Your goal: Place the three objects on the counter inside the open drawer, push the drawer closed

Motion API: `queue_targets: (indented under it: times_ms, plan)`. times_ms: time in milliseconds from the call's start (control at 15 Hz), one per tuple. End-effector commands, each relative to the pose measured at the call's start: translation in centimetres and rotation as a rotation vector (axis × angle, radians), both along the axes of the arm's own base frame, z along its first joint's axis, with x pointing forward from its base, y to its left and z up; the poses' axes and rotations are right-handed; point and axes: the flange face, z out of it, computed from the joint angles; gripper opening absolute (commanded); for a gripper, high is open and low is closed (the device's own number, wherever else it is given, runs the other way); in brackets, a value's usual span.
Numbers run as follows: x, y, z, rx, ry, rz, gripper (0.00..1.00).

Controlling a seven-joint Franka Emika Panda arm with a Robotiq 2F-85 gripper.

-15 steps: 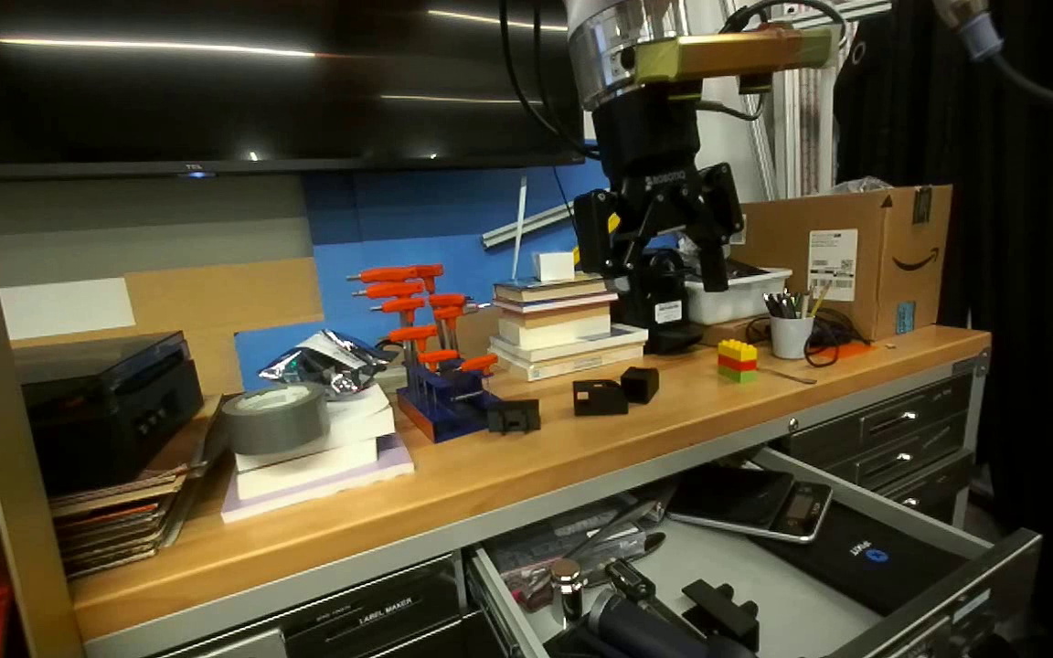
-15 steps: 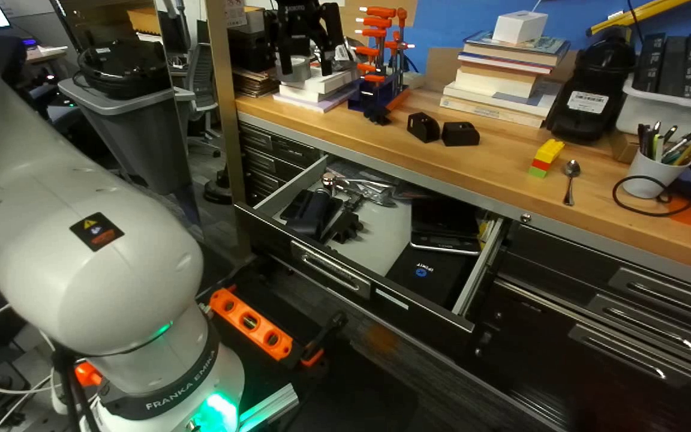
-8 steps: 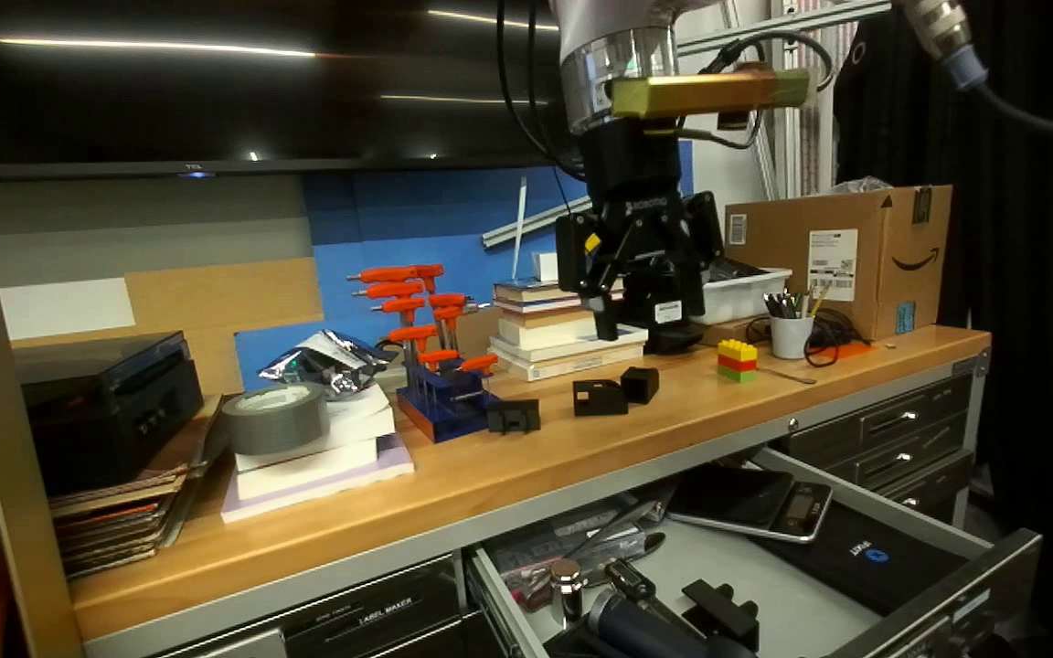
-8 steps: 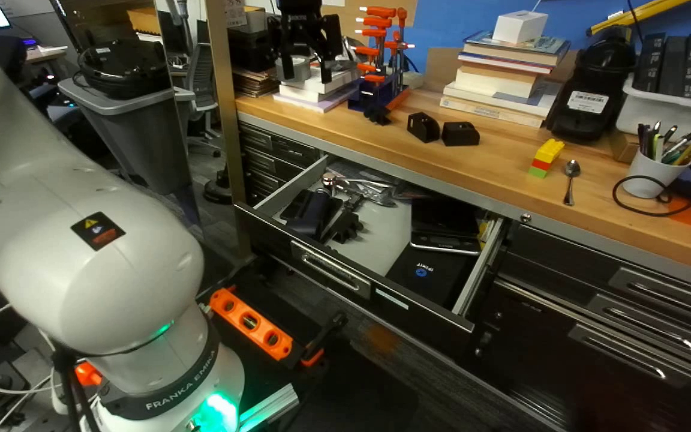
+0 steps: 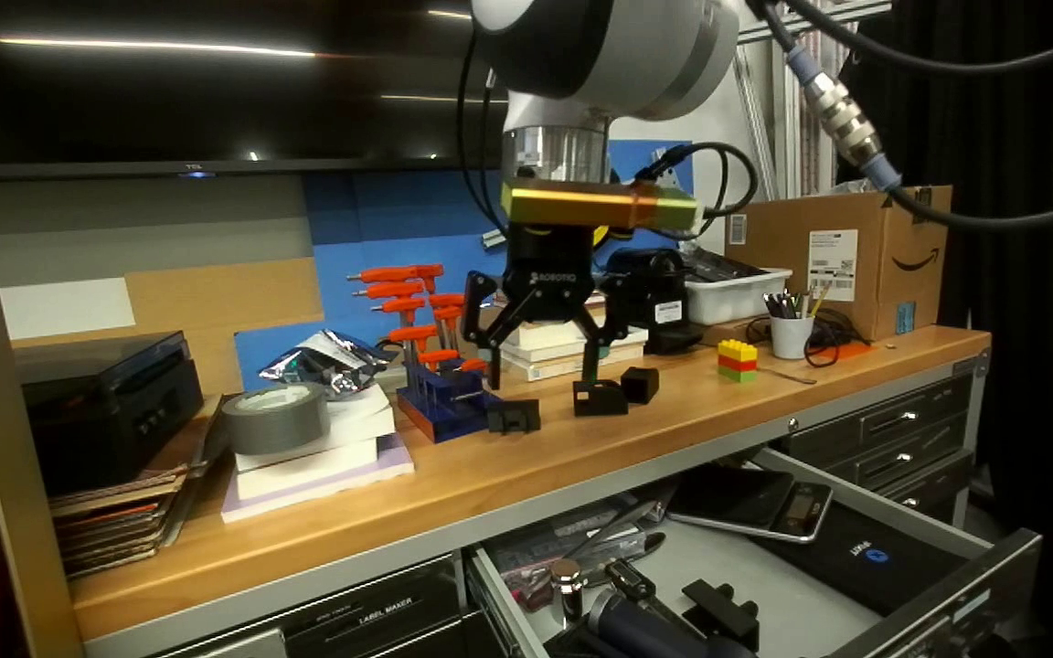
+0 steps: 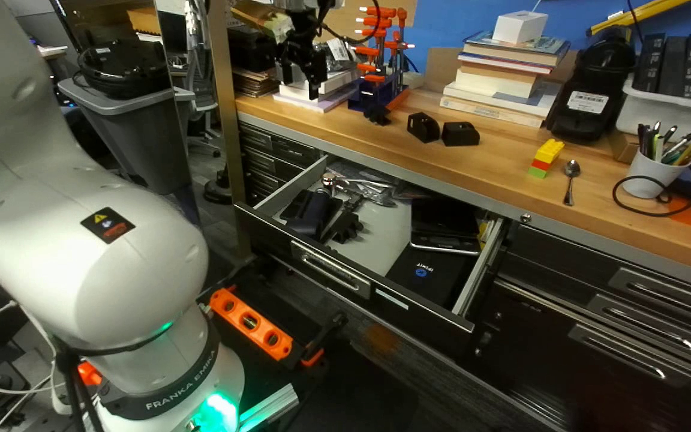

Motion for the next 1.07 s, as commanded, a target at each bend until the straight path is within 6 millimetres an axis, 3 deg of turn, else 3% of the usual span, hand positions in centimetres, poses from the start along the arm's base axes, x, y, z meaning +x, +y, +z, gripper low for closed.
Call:
queue_targets:
  times_ms: [0,467,1000]
  plan:
    - [1.9,2.9,-1.3,0.068,-0.091,-0.061,1.00]
    - [4.8,5.9,-5.8,0.050,-0.226,-0.028,1.00]
    - [12.0,7.1,-10.7,-0.069,-0.286,-0.004,1.00]
